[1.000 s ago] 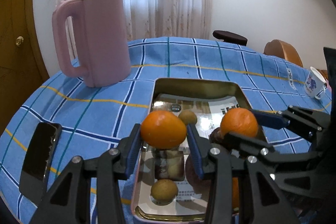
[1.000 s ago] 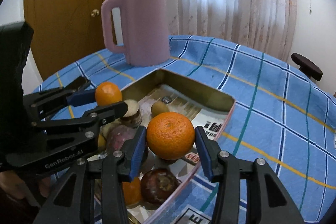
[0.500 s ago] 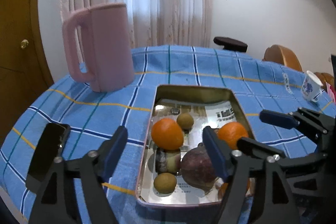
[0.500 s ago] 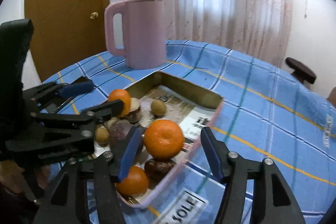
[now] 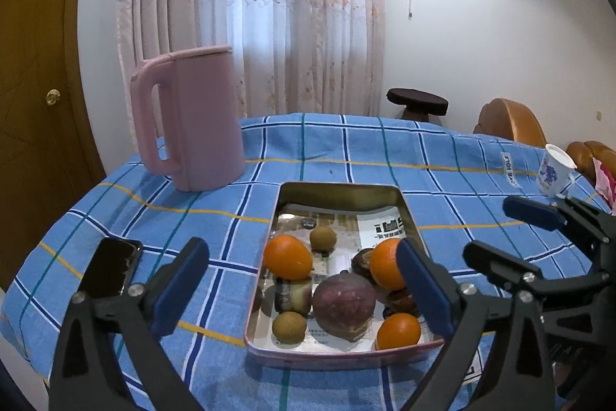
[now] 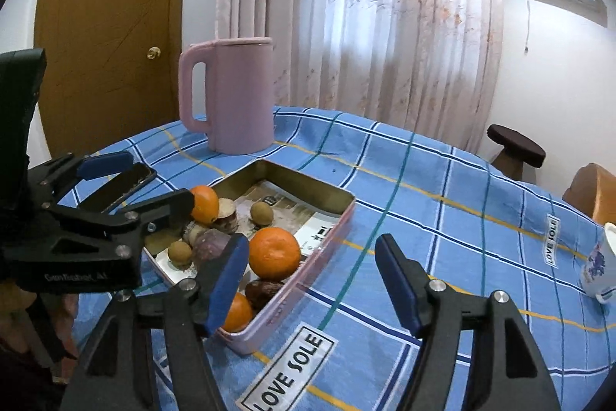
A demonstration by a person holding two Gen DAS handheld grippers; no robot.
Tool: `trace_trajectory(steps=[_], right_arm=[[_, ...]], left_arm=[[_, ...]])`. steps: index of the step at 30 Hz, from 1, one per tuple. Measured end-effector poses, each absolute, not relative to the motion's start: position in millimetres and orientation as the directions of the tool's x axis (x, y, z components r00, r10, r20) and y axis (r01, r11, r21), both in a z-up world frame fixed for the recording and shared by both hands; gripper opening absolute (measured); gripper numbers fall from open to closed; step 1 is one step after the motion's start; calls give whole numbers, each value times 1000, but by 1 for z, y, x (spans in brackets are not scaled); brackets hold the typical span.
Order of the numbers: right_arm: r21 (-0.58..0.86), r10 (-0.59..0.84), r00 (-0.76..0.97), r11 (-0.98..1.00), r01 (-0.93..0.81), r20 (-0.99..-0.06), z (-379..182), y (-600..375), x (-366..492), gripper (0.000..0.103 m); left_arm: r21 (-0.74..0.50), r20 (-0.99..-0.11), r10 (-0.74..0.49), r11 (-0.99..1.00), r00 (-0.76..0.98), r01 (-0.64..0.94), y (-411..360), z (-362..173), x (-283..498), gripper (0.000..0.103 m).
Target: Organize fruits
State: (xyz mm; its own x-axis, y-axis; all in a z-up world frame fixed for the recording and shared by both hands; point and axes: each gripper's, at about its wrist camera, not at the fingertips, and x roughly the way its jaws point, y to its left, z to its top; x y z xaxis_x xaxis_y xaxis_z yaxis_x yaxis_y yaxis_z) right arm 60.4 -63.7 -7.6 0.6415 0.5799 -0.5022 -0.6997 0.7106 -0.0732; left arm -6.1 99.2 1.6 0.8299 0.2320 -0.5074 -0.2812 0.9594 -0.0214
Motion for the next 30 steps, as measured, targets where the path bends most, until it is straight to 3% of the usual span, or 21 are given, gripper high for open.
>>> trace_trajectory(steps=[30], right_arm=[[-64,576,677,739,-671,-459,1,-78,54,72]], left_arm=[[-12,-497,257,953,829,-302,94,3,-9,103]])
